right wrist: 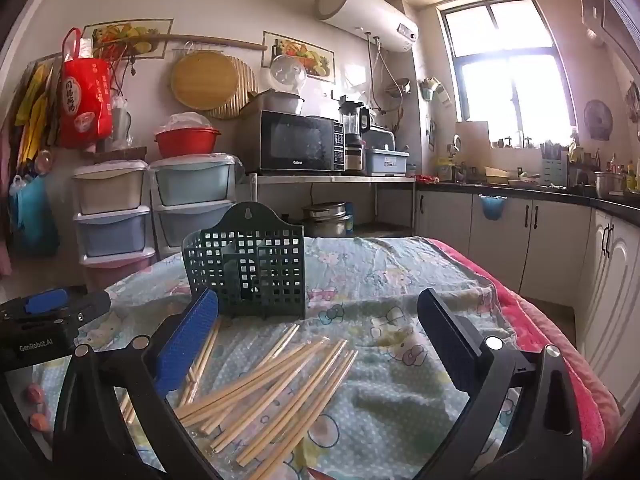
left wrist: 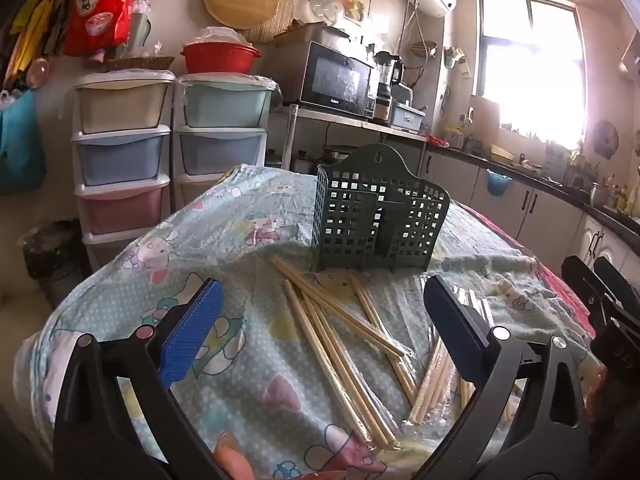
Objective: Organize utensils
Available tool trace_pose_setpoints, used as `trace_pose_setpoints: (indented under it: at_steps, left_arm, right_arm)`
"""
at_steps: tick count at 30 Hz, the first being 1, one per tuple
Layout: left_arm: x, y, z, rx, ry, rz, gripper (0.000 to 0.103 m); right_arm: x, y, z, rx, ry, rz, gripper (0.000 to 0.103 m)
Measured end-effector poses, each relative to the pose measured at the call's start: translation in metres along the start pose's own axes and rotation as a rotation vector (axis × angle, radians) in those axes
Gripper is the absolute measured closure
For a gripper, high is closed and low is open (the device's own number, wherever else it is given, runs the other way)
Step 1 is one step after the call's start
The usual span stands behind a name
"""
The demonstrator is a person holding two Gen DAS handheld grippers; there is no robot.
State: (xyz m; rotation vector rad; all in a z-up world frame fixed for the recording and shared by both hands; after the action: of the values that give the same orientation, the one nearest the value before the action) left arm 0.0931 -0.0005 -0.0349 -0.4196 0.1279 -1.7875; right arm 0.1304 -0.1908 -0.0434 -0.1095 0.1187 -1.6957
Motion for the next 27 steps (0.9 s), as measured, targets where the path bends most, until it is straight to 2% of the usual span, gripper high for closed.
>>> trace_pose_setpoints:
  at_steps: [27]
  left_arm:
    - [-0.0049, -0.0001, 0.0017, -0.001, -0.010, -0.003, 0.010]
  right_arm:
    - [-0.0020, -0.0005, -0.0008, 0.012, -0.002, 0.013, 0.006]
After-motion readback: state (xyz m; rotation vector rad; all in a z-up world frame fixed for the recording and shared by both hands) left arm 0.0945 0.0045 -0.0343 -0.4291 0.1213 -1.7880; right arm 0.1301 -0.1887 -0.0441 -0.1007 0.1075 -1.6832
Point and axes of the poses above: each gripper's, at about its wrist camera, not at the fingertips, and y roughly the way its jaws point, x to its right, z to its top, the point moved 10 cm from there along y, roughly the way its jaws point, and after that the axes turned 15 degrees about -z, right-handed, at the moved point
